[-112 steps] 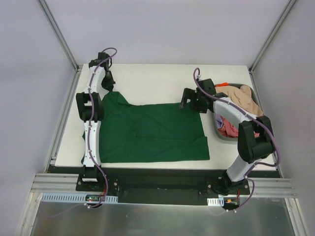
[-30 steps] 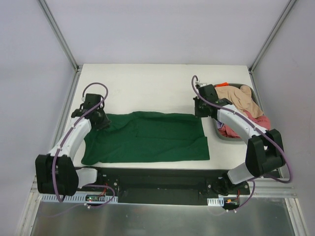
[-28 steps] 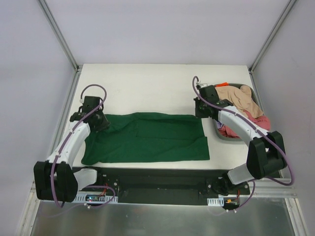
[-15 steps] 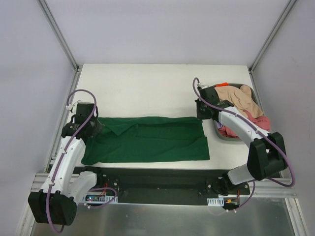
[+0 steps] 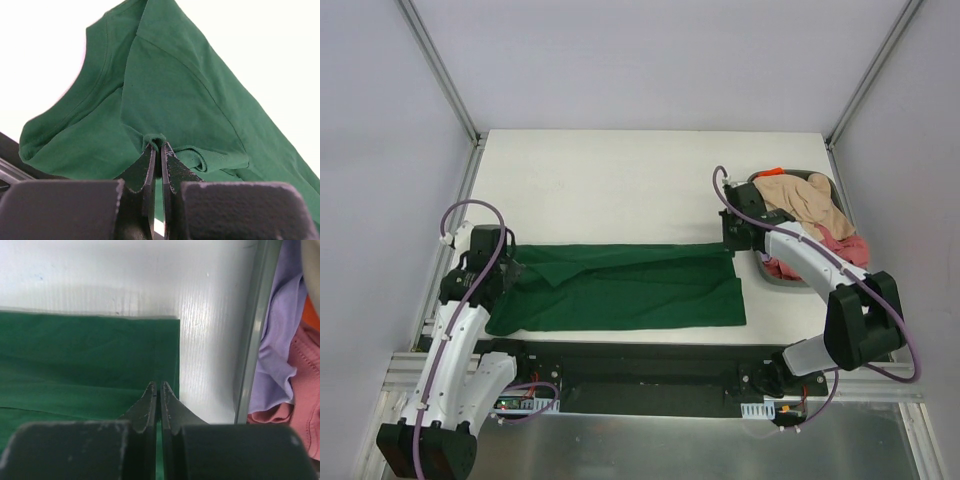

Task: Fold and stack the t-shirts
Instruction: Fold the other side of the tshirt into a rectangle

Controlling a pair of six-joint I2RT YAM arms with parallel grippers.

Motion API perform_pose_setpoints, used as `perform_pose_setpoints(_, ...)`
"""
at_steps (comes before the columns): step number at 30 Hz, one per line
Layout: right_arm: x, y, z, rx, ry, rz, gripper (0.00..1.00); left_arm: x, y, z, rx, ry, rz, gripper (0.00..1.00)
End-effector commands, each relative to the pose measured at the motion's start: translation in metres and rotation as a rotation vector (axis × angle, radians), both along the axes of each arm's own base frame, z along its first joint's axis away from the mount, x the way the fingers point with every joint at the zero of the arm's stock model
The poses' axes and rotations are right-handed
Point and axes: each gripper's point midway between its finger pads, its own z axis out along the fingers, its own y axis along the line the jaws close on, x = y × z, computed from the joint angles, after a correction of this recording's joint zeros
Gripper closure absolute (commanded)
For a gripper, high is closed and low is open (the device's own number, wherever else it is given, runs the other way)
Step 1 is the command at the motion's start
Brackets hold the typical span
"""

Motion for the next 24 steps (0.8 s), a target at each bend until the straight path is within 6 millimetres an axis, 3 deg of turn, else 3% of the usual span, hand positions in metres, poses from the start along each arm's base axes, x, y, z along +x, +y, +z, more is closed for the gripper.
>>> perform_pose_setpoints(1,-0.007,-0.005,0.001,-0.002,0.001,-0.019,1.0,-0.014,0.0,-0.015,-0.031,0.029,0.053,1.0)
perform_pose_setpoints(12,-0.029,-0.016,-0.009,-0.013,0.031,-0.08,0.97,-0.035,0.005,-0.04,-0.057,0.033,0.138,1.0)
perform_pose_setpoints(16,-0.035,-0.02,-0.015,-0.022,0.044,-0.099,0.84,-0.04,0.003,-0.042,-0.067,0.061,0.143,0.99)
perform_pose_setpoints(17,-0.035,-0.021,-0.013,-0.026,0.04,-0.102,0.78,-0.041,0.003,-0.04,-0.067,0.057,0.147,0.88)
perform_pose_setpoints(18,-0.036,-0.022,-0.012,-0.027,0.04,-0.103,0.66,-0.042,0.004,-0.036,-0.067,0.049,0.153,0.74)
perform_pose_setpoints(20,-0.036,-0.021,-0.005,-0.02,0.026,-0.1,0.45,-0.043,0.005,-0.028,-0.069,0.027,0.154,0.66)
perform_pose_setpoints(21,-0.036,-0.02,0.0,-0.01,0.012,-0.097,0.35,-0.043,0.005,-0.023,-0.072,0.009,0.154,0.57)
perform_pose_setpoints(22,-0.037,-0.02,0.004,-0.001,0.0,-0.099,0.3,-0.044,0.005,-0.018,-0.074,-0.01,0.153,0.34)
perform_pose_setpoints(24,-0.038,-0.018,0.015,0.032,-0.036,-0.099,0.2,-0.043,0.003,-0.007,-0.086,-0.065,0.146,0.06)
